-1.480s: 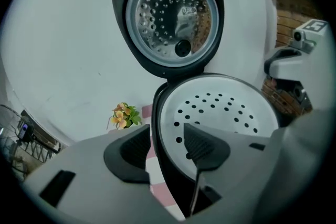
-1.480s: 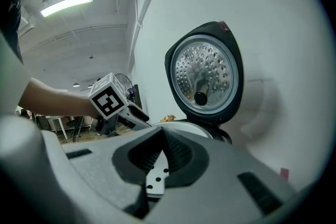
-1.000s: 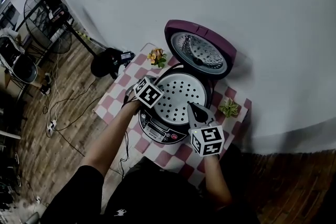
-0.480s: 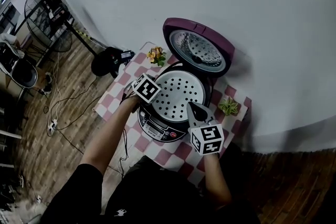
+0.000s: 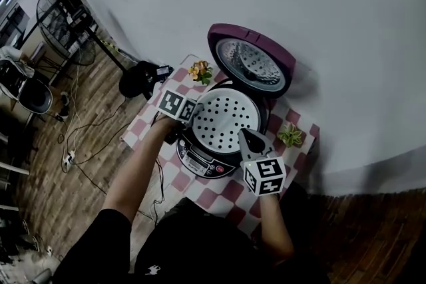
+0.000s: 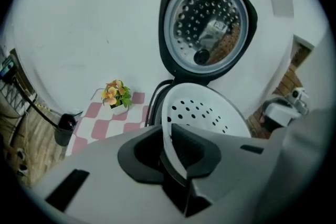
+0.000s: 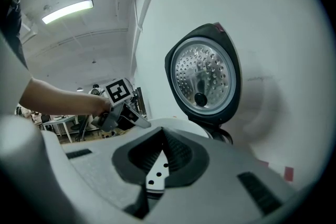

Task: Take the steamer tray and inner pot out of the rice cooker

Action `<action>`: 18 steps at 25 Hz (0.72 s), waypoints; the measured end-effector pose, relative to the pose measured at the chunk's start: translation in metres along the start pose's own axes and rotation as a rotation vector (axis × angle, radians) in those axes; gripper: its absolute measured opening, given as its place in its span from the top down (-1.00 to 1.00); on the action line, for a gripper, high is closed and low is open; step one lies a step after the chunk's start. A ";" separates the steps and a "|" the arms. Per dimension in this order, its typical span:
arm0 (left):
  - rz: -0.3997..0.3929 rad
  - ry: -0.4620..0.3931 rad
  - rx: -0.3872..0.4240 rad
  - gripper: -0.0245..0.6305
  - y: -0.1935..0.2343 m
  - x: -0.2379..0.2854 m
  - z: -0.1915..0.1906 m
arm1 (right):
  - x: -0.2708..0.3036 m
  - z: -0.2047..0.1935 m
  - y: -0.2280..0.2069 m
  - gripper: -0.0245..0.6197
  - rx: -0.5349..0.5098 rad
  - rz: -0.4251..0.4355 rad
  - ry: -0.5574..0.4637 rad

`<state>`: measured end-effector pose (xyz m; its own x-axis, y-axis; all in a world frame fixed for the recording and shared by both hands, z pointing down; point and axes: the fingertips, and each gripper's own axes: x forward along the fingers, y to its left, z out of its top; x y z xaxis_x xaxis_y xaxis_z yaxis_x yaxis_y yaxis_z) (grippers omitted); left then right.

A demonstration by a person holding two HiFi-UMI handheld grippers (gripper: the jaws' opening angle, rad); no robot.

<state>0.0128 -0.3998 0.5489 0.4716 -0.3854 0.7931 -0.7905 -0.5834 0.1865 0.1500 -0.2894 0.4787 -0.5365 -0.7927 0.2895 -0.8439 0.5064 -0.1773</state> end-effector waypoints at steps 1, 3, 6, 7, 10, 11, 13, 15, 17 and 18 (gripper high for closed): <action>-0.007 -0.021 -0.023 0.78 -0.001 -0.003 0.003 | 0.000 0.000 0.000 0.91 0.001 0.000 -0.003; 0.001 -0.068 -0.052 0.81 -0.001 -0.007 0.008 | -0.001 0.001 0.000 0.91 0.004 0.004 -0.014; 0.033 -0.139 -0.068 0.84 -0.002 -0.015 0.015 | -0.003 0.002 0.001 0.91 0.001 0.013 -0.035; 0.042 -0.159 -0.067 0.84 -0.002 -0.020 0.017 | -0.003 0.003 0.001 0.91 0.001 0.014 -0.043; 0.054 -0.221 -0.083 0.85 0.000 -0.034 0.020 | -0.002 0.009 0.004 0.91 0.002 0.012 -0.058; 0.050 -0.243 -0.098 0.85 0.001 -0.039 0.021 | -0.001 0.011 0.006 0.91 0.002 0.008 -0.063; 0.029 -0.288 -0.138 0.85 0.001 -0.049 0.020 | -0.003 0.015 0.009 0.91 0.006 -0.001 -0.071; 0.004 -0.335 -0.173 0.85 0.000 -0.058 0.020 | -0.006 0.020 0.013 0.91 0.007 -0.007 -0.081; -0.014 -0.382 -0.197 0.85 0.001 -0.066 0.023 | -0.008 0.028 0.016 0.92 0.005 -0.015 -0.094; -0.024 -0.401 -0.208 0.85 0.002 -0.070 0.025 | -0.008 0.032 0.018 0.92 0.002 -0.019 -0.099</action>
<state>-0.0117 -0.3919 0.4794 0.5722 -0.6439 0.5080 -0.8201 -0.4553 0.3466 0.1385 -0.2846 0.4433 -0.5179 -0.8322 0.1981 -0.8541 0.4899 -0.1746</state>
